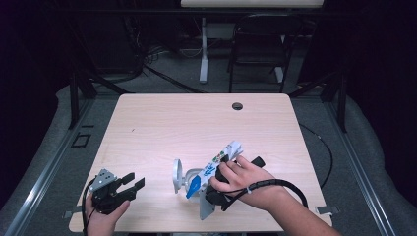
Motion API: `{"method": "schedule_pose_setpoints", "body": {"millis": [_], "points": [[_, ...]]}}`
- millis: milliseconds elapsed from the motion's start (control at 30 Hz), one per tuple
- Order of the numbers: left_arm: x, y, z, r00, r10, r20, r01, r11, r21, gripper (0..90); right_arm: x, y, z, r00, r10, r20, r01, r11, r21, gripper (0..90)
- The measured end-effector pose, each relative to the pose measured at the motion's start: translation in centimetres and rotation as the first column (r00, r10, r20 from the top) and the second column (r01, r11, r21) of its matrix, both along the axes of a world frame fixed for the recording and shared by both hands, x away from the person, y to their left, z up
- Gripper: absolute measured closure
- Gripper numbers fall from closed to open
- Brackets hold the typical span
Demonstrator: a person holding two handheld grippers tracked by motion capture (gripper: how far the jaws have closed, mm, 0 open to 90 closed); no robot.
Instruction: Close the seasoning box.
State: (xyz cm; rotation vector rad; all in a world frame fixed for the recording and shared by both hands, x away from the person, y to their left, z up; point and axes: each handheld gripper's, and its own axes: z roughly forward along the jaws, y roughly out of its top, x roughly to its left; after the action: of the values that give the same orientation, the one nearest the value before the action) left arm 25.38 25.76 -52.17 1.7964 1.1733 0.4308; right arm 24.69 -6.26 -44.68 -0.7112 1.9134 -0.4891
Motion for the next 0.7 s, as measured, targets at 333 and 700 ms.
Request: {"method": "schedule_pose_setpoints", "body": {"millis": [333,700], "points": [[0.03,0.10,-0.02,1.0000,-0.002,-0.006,0.002,1.0000,0.006,51.0,0.16,0.02,-0.17,0.9998,0.015,0.014,-0.015,0.9999,-0.005,89.8],[0.06,0.06,-0.12,1.0000,0.000,-0.005,0.000,1.0000,0.006,51.0,0.21,0.09,0.02,1.0000,-0.004,-0.003,0.004,1.0000,-0.003,89.8]]}}
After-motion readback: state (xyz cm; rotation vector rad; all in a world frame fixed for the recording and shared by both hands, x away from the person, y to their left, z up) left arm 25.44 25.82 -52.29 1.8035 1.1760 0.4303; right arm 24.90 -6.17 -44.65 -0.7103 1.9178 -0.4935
